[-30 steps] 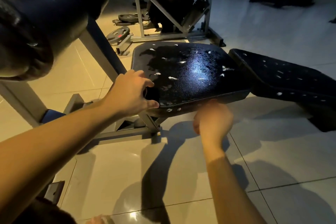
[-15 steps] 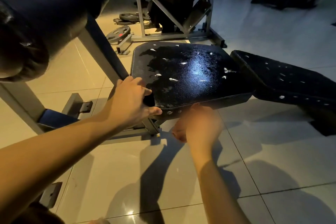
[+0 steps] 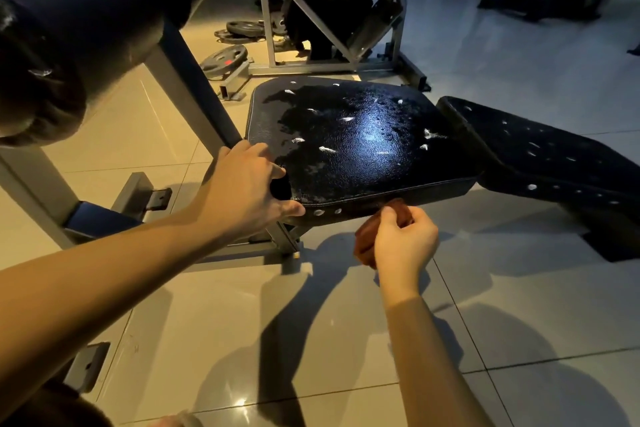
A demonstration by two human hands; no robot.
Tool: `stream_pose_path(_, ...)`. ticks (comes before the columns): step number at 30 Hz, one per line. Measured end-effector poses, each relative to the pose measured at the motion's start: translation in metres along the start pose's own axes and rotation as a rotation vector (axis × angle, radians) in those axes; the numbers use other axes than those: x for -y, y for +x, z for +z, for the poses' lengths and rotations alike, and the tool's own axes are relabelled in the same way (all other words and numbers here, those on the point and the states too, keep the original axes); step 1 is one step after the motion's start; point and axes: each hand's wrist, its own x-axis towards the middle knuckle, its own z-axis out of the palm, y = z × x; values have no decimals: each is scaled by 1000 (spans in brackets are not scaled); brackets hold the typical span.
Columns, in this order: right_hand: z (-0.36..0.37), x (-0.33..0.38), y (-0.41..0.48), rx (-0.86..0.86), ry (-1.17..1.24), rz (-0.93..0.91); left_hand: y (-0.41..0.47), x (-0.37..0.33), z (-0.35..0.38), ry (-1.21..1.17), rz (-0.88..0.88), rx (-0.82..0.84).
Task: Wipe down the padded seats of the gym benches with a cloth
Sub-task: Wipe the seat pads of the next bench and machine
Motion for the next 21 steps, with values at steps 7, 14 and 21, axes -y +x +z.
stream_pose_path(7,-3,2,2,-10,-4,11,0,0,-1,12,3,0)
stream_pose_path(14,-1,0,4,-15,24,39,0,-2,-1,25,-11,14)
stream_pose_path(21,4,1,3,-22,53,46,0,-2,-1,-3,-18,17)
